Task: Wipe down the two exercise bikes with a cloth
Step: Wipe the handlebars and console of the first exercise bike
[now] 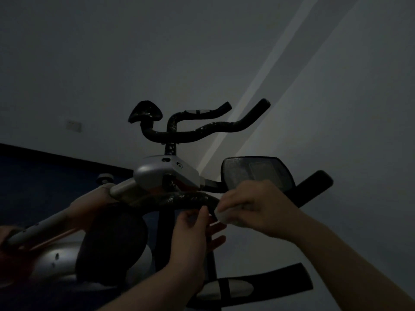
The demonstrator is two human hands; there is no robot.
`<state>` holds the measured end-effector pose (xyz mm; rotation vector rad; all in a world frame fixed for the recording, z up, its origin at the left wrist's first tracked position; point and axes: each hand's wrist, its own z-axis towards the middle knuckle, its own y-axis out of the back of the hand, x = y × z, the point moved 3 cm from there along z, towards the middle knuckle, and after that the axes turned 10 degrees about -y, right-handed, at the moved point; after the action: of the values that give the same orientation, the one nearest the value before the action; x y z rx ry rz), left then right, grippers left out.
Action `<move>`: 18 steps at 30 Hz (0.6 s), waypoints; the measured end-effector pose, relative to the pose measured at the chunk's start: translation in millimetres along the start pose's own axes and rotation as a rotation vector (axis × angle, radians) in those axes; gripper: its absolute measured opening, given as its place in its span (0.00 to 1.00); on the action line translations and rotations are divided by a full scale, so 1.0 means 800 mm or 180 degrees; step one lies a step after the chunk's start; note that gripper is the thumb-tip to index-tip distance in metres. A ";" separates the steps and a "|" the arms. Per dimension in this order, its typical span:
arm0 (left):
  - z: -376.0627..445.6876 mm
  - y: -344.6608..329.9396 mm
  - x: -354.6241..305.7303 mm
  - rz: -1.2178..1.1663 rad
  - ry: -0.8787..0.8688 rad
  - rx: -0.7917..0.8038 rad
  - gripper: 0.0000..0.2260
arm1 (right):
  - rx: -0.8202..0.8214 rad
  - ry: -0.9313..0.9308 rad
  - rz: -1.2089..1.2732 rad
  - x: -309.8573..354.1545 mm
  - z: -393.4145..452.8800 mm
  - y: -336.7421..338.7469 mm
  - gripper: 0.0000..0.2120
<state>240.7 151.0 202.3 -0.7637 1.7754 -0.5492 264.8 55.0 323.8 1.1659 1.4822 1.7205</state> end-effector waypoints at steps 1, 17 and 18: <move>0.000 0.000 -0.001 0.0008 -0.0030 0.0006 0.12 | -0.0078 -0.0143 0.0173 0.000 0.008 -0.003 0.05; -0.043 0.096 -0.143 0.3986 -0.3094 0.0326 0.10 | -0.0299 -0.0228 0.0440 0.000 0.025 -0.016 0.08; -0.038 0.100 -0.142 0.4243 -0.3145 0.0306 0.14 | -0.0327 -0.0180 0.0420 0.001 0.029 -0.022 0.07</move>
<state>218.6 288.8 231.1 0.3111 0.9459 0.5734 282.9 70.5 306.8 1.2713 1.2930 1.8129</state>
